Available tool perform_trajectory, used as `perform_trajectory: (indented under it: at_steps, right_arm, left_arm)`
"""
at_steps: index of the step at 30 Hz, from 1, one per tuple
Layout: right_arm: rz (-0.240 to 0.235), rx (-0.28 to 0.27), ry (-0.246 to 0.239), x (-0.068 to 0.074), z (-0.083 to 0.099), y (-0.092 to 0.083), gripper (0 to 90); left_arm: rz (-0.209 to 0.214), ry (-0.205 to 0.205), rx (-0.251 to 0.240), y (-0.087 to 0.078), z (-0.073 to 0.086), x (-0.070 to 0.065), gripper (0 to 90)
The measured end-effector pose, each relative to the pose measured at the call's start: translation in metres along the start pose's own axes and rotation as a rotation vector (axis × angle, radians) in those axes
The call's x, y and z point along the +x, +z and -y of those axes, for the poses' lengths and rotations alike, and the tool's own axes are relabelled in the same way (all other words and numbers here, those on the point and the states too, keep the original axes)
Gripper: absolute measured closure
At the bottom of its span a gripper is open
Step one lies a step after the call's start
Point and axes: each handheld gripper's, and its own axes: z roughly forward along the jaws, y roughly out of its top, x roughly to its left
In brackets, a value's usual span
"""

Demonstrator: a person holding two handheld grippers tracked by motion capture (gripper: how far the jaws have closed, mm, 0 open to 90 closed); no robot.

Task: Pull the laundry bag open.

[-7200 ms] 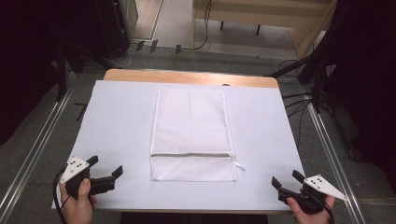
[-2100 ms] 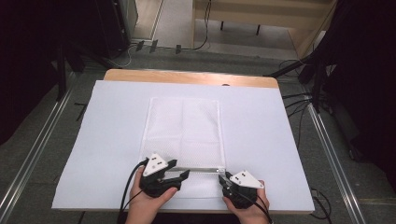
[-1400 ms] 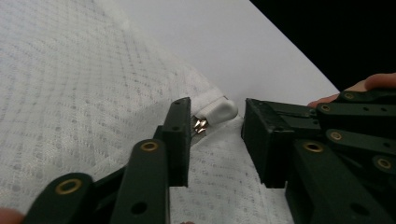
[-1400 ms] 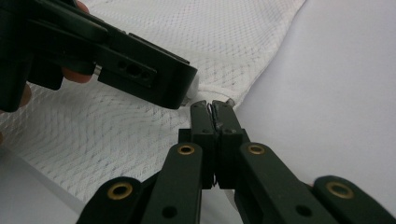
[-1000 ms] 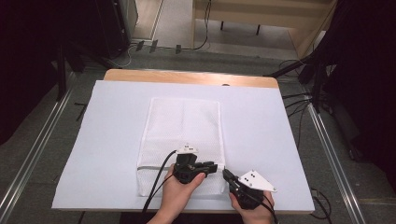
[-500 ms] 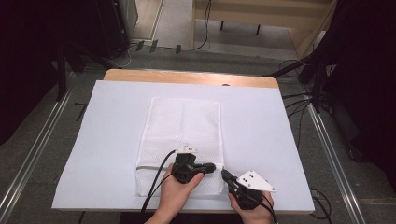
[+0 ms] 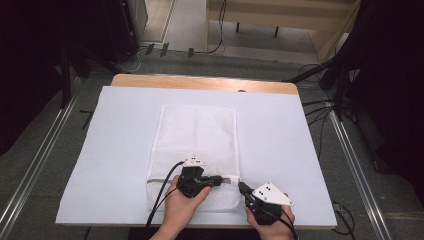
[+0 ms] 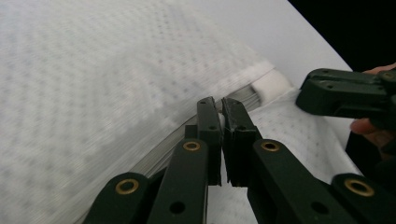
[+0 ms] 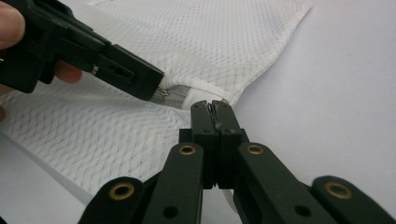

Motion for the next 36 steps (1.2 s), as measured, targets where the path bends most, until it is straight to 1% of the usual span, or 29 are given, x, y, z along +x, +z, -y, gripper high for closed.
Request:
perform_trajectory:
  at_steps: [1, 2, 3, 5, 6, 8, 9, 10, 15, 16, 18, 19, 20, 21, 22, 23, 25, 29, 32, 36]
  right_arm:
    - [0.002, 0.0, -0.001, 0.0, 0.0, 0.0, 90.0]
    - [0.002, 0.0, -0.001, 0.0, 0.0, 0.0, 90.0]
    - [0.005, -0.002, 0.0, 0.0, -0.001, -0.001, 90.0]
    - [0.009, -0.003, 0.004, -0.001, -0.001, -0.002, 90.0]
    - [0.007, -0.003, 0.006, -0.001, -0.002, -0.003, 90.0]
    - [0.011, -0.006, 0.005, -0.002, -0.002, -0.003, 90.0]
    - [0.012, -0.006, 0.006, -0.002, -0.002, -0.003, 90.0]
    - [0.016, -0.006, 0.006, -0.002, -0.002, -0.003, 90.0]
    - [0.019, -0.005, 0.01, -0.002, -0.002, -0.004, 90.0]
    - [0.019, -0.004, 0.009, -0.002, -0.002, -0.004, 90.0]
    - [0.021, -0.003, 0.008, -0.002, -0.002, -0.004, 90.0]
    - [0.029, -0.002, 0.006, -0.002, -0.002, -0.004, 90.0]
    - [0.044, 0.001, 0.004, -0.002, -0.002, -0.005, 90.0]
    - [0.044, 0.001, 0.004, -0.002, -0.002, -0.005, 90.0]
    - [0.043, -0.004, 0.015, -0.006, -0.003, -0.006, 90.0]
    - [0.043, -0.004, 0.015, -0.006, -0.003, -0.006, 90.0]
    - [0.044, -0.009, 0.025, -0.009, -0.003, -0.008, 90.0]
    - [0.048, -0.009, 0.023, -0.009, -0.004, -0.008, 90.0]
    - [0.051, -0.009, 0.02, -0.009, -0.004, -0.009, 90.0]
    - [0.058, -0.009, 0.017, -0.009, -0.004, -0.009, 90.0]
  left_arm:
    - [-0.004, -0.008, -0.002, -0.002, 0.001, 0.003, 87.6]
    - [-0.004, -0.008, -0.002, -0.002, 0.001, 0.003, 87.7]
    - [-0.014, -0.022, -0.005, -0.008, 0.003, 0.009, 87.7]
    - [-0.027, -0.029, -0.014, -0.014, 0.006, 0.015, 87.7]
    - [-0.025, -0.035, -0.018, -0.017, 0.007, 0.017, 87.7]
    - [-0.036, -0.041, -0.02, -0.024, 0.009, 0.022, 87.7]
    - [-0.036, -0.041, -0.02, -0.024, 0.009, 0.022, 87.7]
    - [-0.048, -0.043, -0.023, -0.03, 0.011, 0.026, 87.7]
    - [-0.064, -0.059, -0.038, -0.043, 0.016, 0.036, 87.7]
    - [-0.066, -0.059, -0.039, -0.044, 0.017, 0.038, 87.7]
    - [-0.085, -0.058, -0.04, -0.051, 0.018, 0.042, 87.7]
    - [-0.085, -0.058, -0.04, -0.051, 0.018, 0.042, 87.7]
    - [-0.113, -0.056, -0.043, -0.058, 0.02, 0.048, 87.7]
    - [-0.113, -0.056, -0.043, -0.058, 0.02, 0.048, 87.7]
    - [-0.127, -0.09, -0.058, -0.072, 0.025, 0.061, 87.7]
    - [-0.127, -0.09, -0.058, -0.072, 0.025, 0.061, 87.7]
    - [-0.138, -0.102, -0.064, -0.08, 0.027, 0.067, 87.7]
    - [-0.17, -0.11, -0.072, -0.093, 0.033, 0.077, 87.7]
    - [-0.179, -0.126, -0.084, -0.103, 0.036, 0.085, 87.7]
    - [-0.192, -0.129, -0.097, -0.116, 0.039, 0.093, 87.7]
